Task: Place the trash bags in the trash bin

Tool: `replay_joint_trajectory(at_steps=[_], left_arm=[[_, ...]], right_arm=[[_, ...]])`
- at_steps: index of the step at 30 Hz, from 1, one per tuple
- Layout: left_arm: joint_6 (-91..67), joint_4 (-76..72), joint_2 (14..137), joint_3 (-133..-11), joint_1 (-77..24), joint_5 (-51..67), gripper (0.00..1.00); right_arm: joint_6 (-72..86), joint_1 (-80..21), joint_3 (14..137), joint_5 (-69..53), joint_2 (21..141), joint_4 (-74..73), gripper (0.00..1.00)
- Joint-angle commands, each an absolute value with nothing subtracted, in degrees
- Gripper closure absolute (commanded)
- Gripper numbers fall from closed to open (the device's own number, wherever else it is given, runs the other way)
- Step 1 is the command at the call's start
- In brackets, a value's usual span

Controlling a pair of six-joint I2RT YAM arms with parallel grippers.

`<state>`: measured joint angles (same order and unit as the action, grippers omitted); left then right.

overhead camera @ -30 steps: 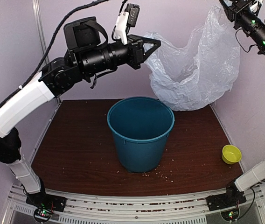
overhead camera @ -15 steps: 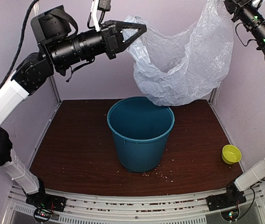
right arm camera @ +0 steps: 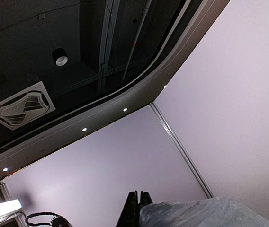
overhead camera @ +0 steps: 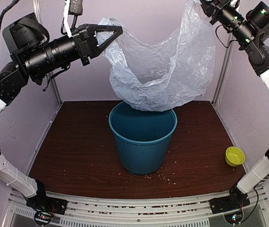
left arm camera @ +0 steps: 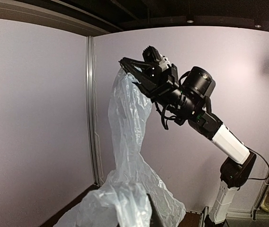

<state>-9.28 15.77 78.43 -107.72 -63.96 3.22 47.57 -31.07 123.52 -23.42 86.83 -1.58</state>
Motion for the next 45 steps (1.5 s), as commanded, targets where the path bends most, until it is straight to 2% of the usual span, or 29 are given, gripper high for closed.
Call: replay_joint_trajectory(at_steps=[1, 10, 22, 28, 37, 45], left_arm=[[-9.6, 16.3, 76.1, -105.3, -64.2, 3.1, 1.0], [-10.3, 17.9, 76.5, -107.9, -64.4, 11.6, 1.0], [-9.8, 17.9, 75.8, -111.1, -66.3, 14.1, 1.0], [-10.3, 17.3, 74.8, -108.8, -66.9, 14.9, 1.0], [-12.9, 11.2, 66.2, -96.1, -66.9, 6.4, 1.0], [-16.1, 12.0, 58.0, -84.7, -66.9, -6.8, 1.0]], right_arm=[[45.6, -34.4, 126.4, -25.0, 88.8, 0.4, 1.0], [47.1, -37.5, 129.5, -24.1, 90.4, 3.1, 0.99], [44.1, -44.6, 130.9, -19.8, 88.2, 2.6, 0.97], [43.4, -47.0, 131.8, -18.1, 88.2, 2.4, 0.96], [45.5, -49.6, 128.0, -19.0, 89.1, 3.3, 0.94], [47.0, -53.6, 126.4, -19.0, 92.6, 2.3, 0.93]])
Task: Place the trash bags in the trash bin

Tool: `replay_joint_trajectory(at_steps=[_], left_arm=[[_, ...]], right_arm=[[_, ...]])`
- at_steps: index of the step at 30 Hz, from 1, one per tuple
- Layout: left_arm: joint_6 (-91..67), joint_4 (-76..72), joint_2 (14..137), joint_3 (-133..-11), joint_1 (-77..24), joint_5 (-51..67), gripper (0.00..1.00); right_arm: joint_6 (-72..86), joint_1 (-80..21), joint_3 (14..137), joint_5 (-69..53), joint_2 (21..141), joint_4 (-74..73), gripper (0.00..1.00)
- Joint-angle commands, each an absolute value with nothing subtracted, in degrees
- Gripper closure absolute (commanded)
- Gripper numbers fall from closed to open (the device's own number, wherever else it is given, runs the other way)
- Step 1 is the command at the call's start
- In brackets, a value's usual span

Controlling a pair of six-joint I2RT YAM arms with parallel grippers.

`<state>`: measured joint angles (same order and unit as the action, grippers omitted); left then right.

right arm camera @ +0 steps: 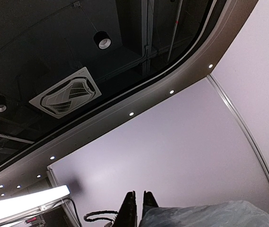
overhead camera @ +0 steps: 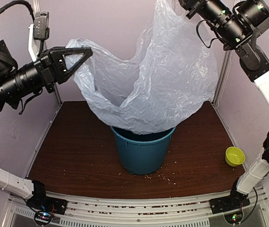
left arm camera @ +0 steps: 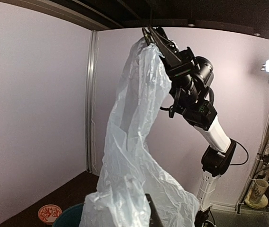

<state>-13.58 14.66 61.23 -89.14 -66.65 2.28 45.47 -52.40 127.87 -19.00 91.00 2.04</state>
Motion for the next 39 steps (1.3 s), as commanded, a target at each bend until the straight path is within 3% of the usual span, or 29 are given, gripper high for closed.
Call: replay_joint_trajectory(at_steps=[1, 5, 13, 17, 23, 28, 31, 34, 39], left_arm=[[-16.7, 12.5, 57.0, -83.6, -66.9, -8.8, 1.0], [-18.2, 14.5, 54.0, -79.3, -66.9, -21.2, 1.0], [-18.4, 11.3, 52.2, -72.5, -66.7, -46.9, 1.0], [-16.8, 7.8, 52.7, -69.4, -65.3, -54.2, 1.0], [-16.7, 4.7, 51.8, -66.4, -61.8, -53.8, 1.0], [-14.3, 2.3, 50.7, -65.6, -60.8, -50.9, 1.0], [-12.1, 0.3, 49.7, -64.6, -60.8, -46.3, 1.0], [-11.7, 1.1, 49.8, -64.8, -60.7, -42.9, 1.0], [-12.2, 2.3, 51.0, -65.2, -60.7, -40.5, 1.0]], right_arm=[[47.1, -53.8, 125.9, -19.0, 93.1, 2.0, 0.93], [46.7, -53.8, 125.3, -18.4, 95.1, -1.3, 0.89], [43.1, -53.5, 124.7, -16.4, 92.1, -12.0, 0.33], [42.4, -52.9, 117.5, -14.9, 85.5, -15.8, 0.19], [43.2, -52.6, 107.2, -12.7, 76.6, -20.7, 0.03], [43.4, -52.6, 107.0, -10.7, 72.6, -27.1, 0.02], [42.6, -52.3, 108.7, -3.1, 70.6, -35.7, 0.07], [42.9, -51.3, 107.9, 6.4, 67.6, -41.9, 0.16], [48.1, -48.0, 108.7, 22.3, 65.5, -56.4, 0.45]])
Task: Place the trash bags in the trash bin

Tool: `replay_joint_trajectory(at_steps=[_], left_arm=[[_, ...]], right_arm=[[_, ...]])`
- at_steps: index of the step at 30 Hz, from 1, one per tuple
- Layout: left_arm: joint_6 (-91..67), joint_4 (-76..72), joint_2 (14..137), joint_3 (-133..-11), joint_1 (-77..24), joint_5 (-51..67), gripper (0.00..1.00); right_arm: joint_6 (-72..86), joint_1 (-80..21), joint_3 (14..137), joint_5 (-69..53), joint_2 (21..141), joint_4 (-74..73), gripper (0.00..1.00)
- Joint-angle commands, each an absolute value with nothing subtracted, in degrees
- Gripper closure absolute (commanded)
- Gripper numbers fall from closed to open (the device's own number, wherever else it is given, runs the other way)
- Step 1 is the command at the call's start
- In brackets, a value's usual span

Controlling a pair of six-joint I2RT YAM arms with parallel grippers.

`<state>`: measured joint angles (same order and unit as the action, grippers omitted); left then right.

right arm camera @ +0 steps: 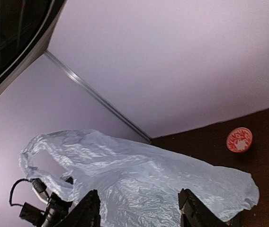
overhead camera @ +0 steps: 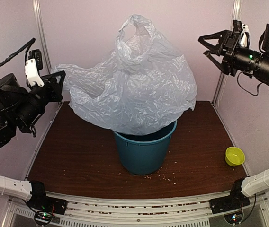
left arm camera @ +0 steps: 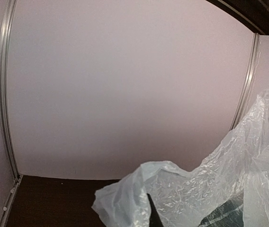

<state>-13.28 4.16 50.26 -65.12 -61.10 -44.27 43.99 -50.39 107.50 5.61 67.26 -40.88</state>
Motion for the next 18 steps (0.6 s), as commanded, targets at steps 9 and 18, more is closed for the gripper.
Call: replay_joint_trajectory(at_steps=[9, 18], left_arm=[[-11.6, 2.6, 51.7, -65.6, -60.7, -39.8, 1.0], [-12.0, 2.9, 51.1, -65.4, -60.7, -38.9, 1.0]], right_arm=[[46.4, -35.4, 99.3, 11.4, 67.7, -63.2, 0.54], [43.7, -32.4, 88.2, 2.8, 71.1, -49.8, 0.61]])
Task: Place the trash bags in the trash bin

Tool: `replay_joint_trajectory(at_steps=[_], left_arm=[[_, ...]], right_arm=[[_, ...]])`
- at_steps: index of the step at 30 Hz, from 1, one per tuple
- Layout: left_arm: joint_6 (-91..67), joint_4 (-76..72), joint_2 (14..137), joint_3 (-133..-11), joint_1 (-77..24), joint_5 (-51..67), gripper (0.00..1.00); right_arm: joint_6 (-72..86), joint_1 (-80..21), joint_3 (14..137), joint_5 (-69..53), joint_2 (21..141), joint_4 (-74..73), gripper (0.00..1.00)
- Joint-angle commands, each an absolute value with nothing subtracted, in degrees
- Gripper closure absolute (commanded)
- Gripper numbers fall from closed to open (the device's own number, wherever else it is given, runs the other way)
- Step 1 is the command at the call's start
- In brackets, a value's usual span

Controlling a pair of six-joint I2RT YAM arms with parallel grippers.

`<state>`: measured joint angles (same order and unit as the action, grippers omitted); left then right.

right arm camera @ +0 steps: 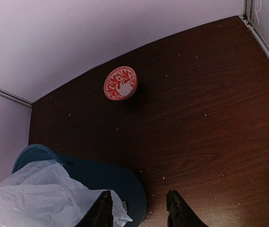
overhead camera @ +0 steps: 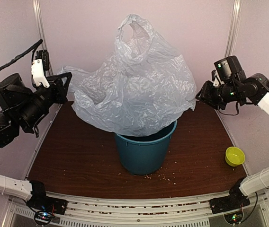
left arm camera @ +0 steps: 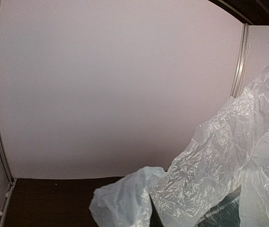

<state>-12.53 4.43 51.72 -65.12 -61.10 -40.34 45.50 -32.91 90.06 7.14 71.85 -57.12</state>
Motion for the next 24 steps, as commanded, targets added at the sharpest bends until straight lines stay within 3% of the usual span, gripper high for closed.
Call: replay_joint_trajectory(at_steps=[1, 8, 24], left_arm=[[-12.1, 2.9, 51.1, -65.4, -60.7, -38.7, 1.0], [-10.4, 1.4, 51.9, -65.6, -60.7, -38.0, 1.0], [-9.8, -2.2, 55.4, -67.2, -60.7, -36.5, 1.0]], right_arm=[[43.3, -32.4, 87.3, 1.3, 71.4, -47.8, 0.61], [40.6, -33.5, 82.1, -17.4, 74.2, -33.6, 0.67], [37.0, -43.7, 89.9, -17.1, 86.7, -39.1, 0.7]])
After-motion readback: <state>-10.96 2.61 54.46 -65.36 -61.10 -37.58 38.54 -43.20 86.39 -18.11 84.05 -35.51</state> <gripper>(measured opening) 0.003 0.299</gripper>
